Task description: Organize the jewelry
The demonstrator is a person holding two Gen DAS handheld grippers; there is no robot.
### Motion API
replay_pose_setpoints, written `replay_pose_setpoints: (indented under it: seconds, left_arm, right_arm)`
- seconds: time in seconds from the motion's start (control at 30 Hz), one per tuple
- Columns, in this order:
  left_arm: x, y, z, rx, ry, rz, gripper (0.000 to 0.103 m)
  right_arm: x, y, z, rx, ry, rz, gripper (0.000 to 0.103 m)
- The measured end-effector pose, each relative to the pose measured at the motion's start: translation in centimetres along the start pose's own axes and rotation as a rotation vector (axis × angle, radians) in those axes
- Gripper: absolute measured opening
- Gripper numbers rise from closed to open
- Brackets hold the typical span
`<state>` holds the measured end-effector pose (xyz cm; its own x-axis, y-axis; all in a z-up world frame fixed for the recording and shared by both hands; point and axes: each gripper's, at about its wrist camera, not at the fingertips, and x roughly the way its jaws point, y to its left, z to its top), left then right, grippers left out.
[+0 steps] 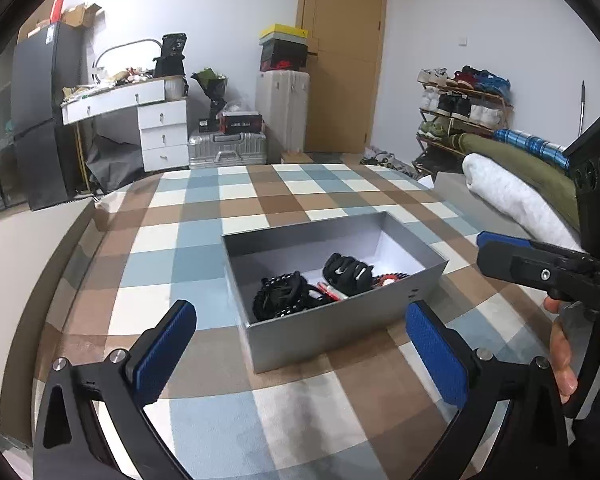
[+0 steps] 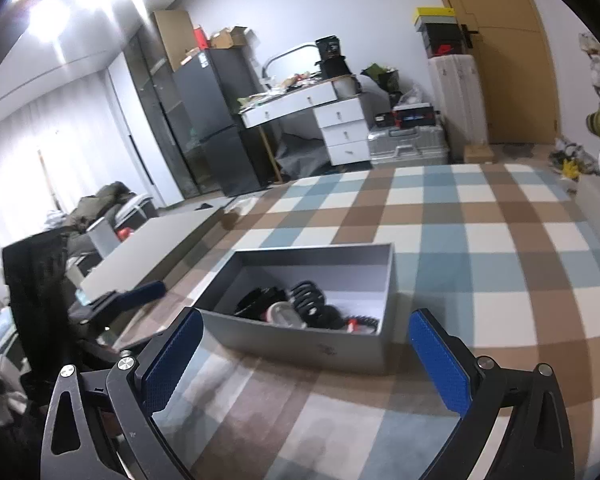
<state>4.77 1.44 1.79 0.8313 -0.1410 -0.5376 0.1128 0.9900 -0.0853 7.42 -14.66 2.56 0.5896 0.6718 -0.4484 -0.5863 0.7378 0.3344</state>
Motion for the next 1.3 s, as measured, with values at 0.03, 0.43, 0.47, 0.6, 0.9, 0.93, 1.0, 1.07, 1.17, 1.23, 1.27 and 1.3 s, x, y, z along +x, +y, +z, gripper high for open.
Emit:
replay_pose_setpoints:
  seconds: [0.03,0.43,0.47,0.6,0.9,0.93,1.0,1.07,1.17,1.23,1.27,1.3]
  left_arm:
    - [-0.1,0.0,-0.1,0.001,-0.006,0.009,0.102]
    - [-0.5,0.1,-1.0,-0.006,-0.051,-0.008,0.102]
    - [-0.6,0.1,-1.1,-0.005,-0.052,-0.010,0.102]
    - [-0.7,0.1,-1.2,-0.005,-0.053,-0.008,0.102]
    - [-0.8,-0.5,-1.1,0.022,-0.058,0.001,0.102]
    - [-0.8,-0.5,-1.1,0.023,-0.059,-0.001,0.102]
    - [-0.8,-0.5,-1.1,0.022,-0.059,-0.002,0.102]
    - [-0.8,-0.4,-1.1,0.019,-0.057,-0.002,0.102]
    - [-0.8,-0.4,-1.1,0.015,-0.057,-0.004,0.102]
    - [-0.8,-0.4,-1.1,0.016,-0.057,-0.002,0.102]
    - [-0.8,-0.4,-1.1,0.016,-0.057,-0.004,0.102]
    - [-0.8,-0.4,-1.1,0.016,-0.056,-0.006,0.102]
  right_arm:
    - [-0.1,0.1,-0.2,-0.006,-0.003,-0.004,0.103]
    - [-0.7,1.2,-1.4,-0.118,-0.108,-0.064,0.103]
    - [-0.7,1.3,-1.5,-0.123,-0.113,-0.061,0.103]
    - [-0.7,1.4,-1.8,-0.128,-0.125,-0.050,0.103]
    - [0.2,2.5,-2.9,-0.201,-0.104,-0.089,0.103]
    - [0.0,2.5,-2.9,-0.207,-0.109,-0.087,0.103]
    - [-0.1,2.5,-2.9,-0.212,-0.116,-0.085,0.103]
    - [0.0,2.4,-2.9,-0.206,-0.112,-0.088,0.103]
    - [0.0,2.2,-2.8,-0.195,-0.110,-0.086,0.103]
    - [0.0,2.0,-2.8,-0.190,-0.111,-0.086,0.103]
    - [0.0,2.0,-2.8,-0.189,-0.110,-0.087,0.103]
    - [0.1,2.0,-2.8,-0.188,-0.109,-0.088,0.103]
